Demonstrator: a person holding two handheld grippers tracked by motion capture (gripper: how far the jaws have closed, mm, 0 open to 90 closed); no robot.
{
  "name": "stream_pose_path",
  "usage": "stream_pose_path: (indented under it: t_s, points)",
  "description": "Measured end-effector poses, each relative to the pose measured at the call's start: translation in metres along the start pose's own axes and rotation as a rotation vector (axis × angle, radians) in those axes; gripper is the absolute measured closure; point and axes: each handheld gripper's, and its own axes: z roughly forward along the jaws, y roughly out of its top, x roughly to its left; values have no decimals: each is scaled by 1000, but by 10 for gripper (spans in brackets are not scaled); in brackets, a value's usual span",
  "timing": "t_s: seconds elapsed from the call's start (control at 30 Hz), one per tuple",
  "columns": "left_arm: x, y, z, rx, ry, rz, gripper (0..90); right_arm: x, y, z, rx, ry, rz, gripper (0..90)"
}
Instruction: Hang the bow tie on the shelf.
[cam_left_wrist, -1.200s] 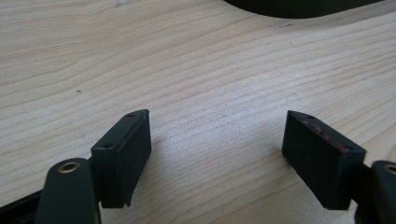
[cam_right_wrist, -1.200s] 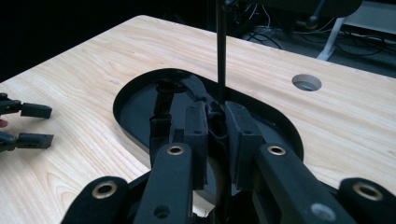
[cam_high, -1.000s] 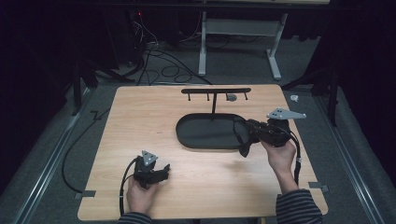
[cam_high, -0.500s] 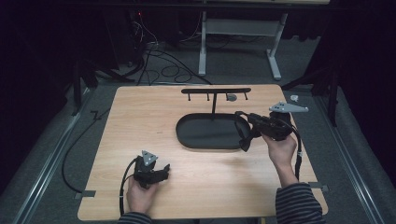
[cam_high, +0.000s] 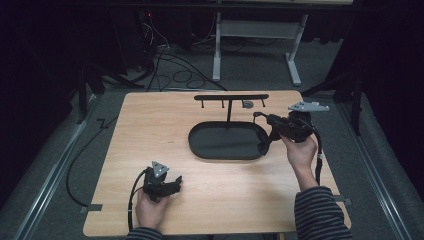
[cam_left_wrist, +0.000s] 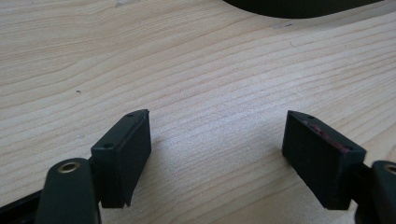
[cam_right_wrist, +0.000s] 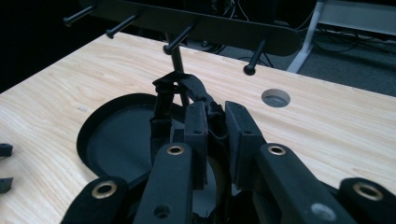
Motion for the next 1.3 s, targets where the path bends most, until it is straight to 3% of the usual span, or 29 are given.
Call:
stream_pose_path:
  t_s: [0.4,0.83,1.3]
  points:
    - [0,0,0,0,0,0,242,-8,14,8,3,-42,-3,817]
    - [0,0,0,0,-1,0,242,-23,23,23,-18,-92,78,809]
    - [0,0,0,0,0,0,242,-30,18,39,37,-124,108,785]
